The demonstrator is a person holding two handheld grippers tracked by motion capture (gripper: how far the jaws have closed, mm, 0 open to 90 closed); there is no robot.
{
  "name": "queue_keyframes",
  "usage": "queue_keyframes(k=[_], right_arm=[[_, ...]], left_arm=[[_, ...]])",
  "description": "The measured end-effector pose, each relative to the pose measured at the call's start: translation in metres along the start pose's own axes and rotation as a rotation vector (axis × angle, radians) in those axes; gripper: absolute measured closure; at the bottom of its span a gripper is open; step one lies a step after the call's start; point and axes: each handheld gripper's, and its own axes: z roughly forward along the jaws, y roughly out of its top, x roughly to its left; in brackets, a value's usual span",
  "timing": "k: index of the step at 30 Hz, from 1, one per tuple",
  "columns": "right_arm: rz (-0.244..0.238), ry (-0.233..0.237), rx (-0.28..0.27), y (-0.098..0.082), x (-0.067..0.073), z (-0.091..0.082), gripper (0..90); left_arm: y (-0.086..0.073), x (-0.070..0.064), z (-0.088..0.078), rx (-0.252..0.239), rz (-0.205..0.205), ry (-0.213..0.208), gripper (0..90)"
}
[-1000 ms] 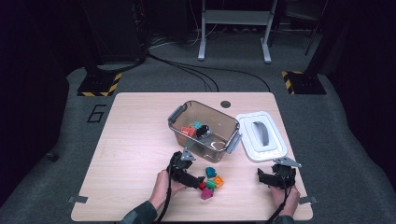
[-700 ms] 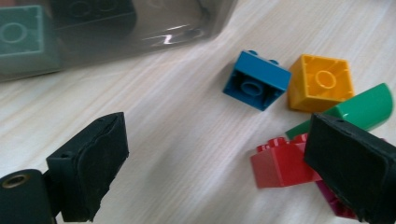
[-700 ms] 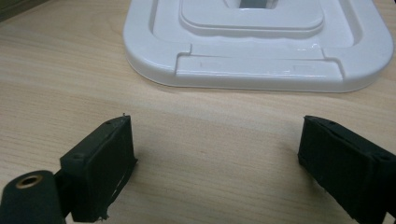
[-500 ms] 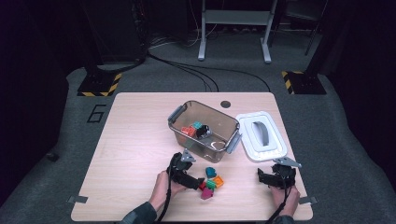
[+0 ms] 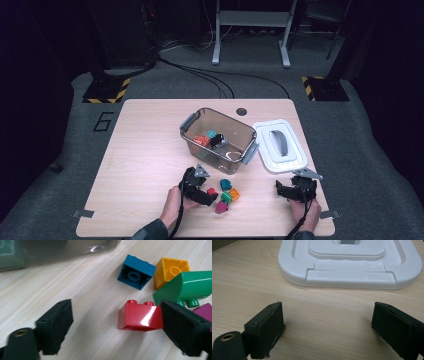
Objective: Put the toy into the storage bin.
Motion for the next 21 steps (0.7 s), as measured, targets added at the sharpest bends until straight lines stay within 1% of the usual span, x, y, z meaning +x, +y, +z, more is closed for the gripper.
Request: queue_keyframes(k=[2,4,6,7,9,10,11,14,18,19,21], right_arm=[[0.003,0.0,0.001,0.0,0.0,0.0,9.7],[0.0,0.0,0.0,0.0,0.0,0.0,9.8],[0.001,0.0,0.0,0.0,0.0,0.0,9.8],[0.001,0.0,0.0,0.0,0.0,0.0,9.9],[0.001,0.0,0.0,0.0,0.0,0.0,9.9],[0.001,0.0,0.0,0.0,0.0,0.0,9.9],[0.001,0.0,0.0,0.0,0.0,0.0,9.9],[0.0,0.0,0.0,0.0,0.0,0.0,9.9],[0.0,0.0,0.0,0.0,0.0,0.0,9.9],[0.001,0.0,0.0,0.0,0.0,0.0,9.9],[0.001,0.0,0.0,0.0,0.0,0.0,9.9]], left_arm=[[0.0,-0.001,-0.002,-0.018,0.006,-0.016,21.1],[0.001,-0.004,-0.002,-0.022,0.031,-0.02,30.0],[0.001,-0.007,-0.002,-0.024,0.041,-0.03,38.7],[0.001,-0.008,-0.001,-0.023,0.048,-0.027,42.4],[0.001,-0.009,0.0,-0.023,0.047,-0.029,46.8],[0.001,-0.009,0.0,-0.015,0.048,-0.031,49.5],[0.001,-0.01,0.001,-0.02,0.047,-0.027,52.4],[0.0,-0.01,0.001,-0.024,0.054,-0.028,56.3],[0.0,-0.008,-0.001,-0.021,0.058,-0.026,57.8],[0.0,-0.008,-0.001,-0.025,0.052,-0.028,58.1],[0.0,-0.008,-0.002,-0.029,0.054,-0.024,58.4]])
